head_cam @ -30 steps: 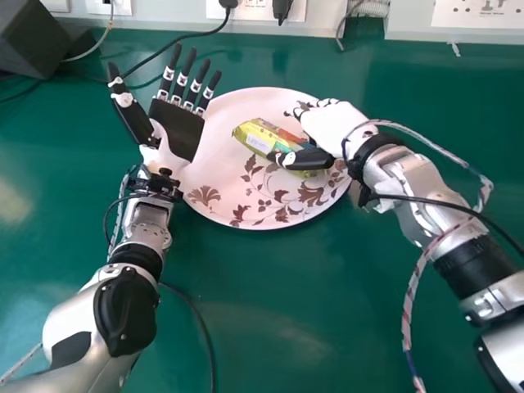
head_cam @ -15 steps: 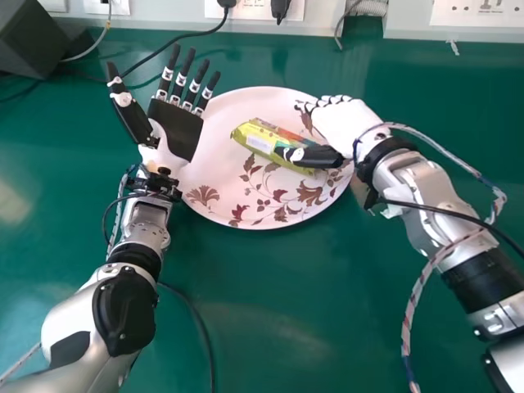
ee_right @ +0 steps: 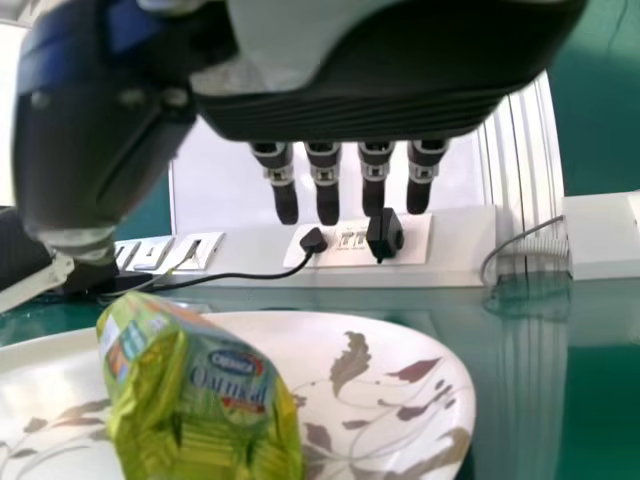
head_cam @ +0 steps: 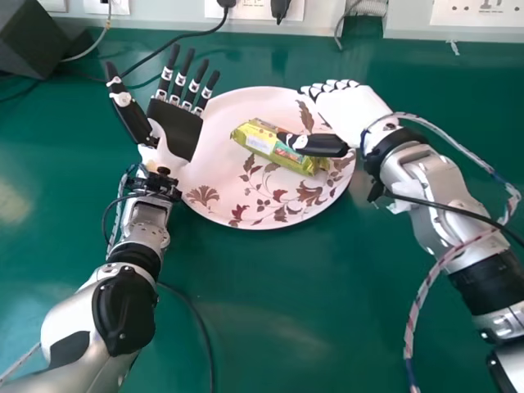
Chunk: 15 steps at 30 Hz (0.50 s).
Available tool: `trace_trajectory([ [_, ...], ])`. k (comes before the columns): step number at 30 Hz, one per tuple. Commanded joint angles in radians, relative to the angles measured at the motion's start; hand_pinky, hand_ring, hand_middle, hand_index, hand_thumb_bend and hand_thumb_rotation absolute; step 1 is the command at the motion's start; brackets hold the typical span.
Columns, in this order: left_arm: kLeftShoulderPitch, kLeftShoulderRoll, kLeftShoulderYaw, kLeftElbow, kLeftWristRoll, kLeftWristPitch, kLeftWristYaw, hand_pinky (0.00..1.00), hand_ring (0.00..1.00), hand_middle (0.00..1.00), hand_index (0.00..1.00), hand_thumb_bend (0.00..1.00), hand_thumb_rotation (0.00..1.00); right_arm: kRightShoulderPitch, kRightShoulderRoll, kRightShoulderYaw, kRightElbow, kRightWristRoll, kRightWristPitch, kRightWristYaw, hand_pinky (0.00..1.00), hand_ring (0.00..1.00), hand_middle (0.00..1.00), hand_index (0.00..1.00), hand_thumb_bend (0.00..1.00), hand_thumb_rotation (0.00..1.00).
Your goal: Pick up biscuit and place it in the plate
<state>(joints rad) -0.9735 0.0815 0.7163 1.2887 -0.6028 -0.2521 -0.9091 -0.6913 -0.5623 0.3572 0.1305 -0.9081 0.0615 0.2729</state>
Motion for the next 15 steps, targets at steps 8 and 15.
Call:
trace_trajectory([
  [8,0.05,-0.015,-0.009,0.025,0.016,-0.001,0.019,0.81,0.8,0.88,0.94,1.0,0.58,0.033,-0.015,-0.038,-0.069,0.012,-0.01,-0.006,1.0,1.0,1.0,1.0,0.87,0.92],
  [15,0.048,-0.015,-0.004,0.025,0.015,0.005,0.021,0.81,0.79,0.87,0.93,0.99,0.6,0.052,-0.018,-0.059,-0.119,0.016,-0.006,0.006,1.0,1.0,1.0,1.0,0.86,0.9],
])
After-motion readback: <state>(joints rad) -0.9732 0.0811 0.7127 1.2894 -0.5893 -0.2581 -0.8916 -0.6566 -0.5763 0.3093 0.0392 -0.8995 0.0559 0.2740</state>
